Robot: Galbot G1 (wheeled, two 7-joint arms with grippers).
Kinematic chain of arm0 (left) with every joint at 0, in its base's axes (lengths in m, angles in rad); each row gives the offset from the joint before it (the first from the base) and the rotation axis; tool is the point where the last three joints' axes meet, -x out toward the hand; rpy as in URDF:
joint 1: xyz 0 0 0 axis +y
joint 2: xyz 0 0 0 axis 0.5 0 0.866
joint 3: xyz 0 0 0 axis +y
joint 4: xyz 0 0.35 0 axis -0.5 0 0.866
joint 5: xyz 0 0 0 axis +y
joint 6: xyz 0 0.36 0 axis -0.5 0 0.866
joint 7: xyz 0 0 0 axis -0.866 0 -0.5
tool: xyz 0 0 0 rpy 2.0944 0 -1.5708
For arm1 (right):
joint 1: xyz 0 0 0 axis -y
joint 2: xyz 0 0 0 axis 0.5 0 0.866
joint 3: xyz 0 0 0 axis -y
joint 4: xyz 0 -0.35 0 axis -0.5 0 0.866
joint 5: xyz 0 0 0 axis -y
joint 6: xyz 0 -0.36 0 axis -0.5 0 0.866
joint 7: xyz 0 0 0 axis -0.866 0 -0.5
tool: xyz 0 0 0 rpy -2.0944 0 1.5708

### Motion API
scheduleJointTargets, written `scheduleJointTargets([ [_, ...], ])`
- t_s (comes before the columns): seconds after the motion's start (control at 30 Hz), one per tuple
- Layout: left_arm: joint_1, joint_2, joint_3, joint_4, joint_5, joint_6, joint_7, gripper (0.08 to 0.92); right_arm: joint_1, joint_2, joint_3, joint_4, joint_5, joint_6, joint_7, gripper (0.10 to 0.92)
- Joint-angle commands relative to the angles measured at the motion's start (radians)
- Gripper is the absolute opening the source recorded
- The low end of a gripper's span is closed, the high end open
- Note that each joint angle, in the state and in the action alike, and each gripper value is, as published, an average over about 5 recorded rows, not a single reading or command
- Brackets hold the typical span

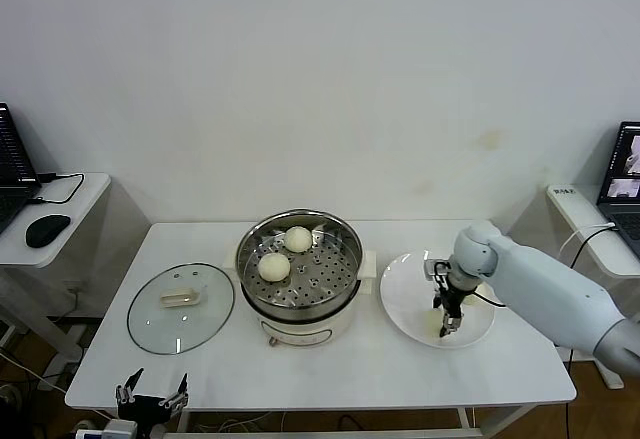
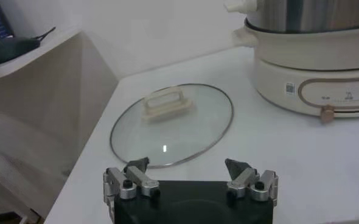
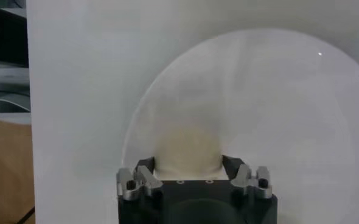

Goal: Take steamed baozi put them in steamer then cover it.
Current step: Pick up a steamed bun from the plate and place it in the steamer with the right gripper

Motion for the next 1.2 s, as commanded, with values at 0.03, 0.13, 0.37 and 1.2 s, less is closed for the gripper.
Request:
scheduleJointTargets([
  [0.03, -0.004, 0.001, 0.002, 0.004, 0.000, 0.000, 0.000, 0.823, 0.001, -0.004, 0.006, -0.004, 0.004, -0.005, 0.001, 0.637],
  [0.13, -0.010, 0.002, 0.003, 0.009, 0.000, 0.001, -0.002, 0.823, 0.008, -0.009, 0.017, -0.009, 0.012, -0.008, -0.001, 0.621],
  [0.37, -0.029, 0.006, 0.009, 0.020, -0.001, 0.000, -0.008, 0.823, 0.116, -0.038, 0.028, 0.014, 0.063, 0.000, -0.042, 0.611],
  [1.2, -0.033, -0.009, -0.033, 0.015, -0.018, -0.050, -0.124, 0.823, 0.721, 0.351, -0.253, -0.007, 0.465, 0.547, -0.152, 0.611],
])
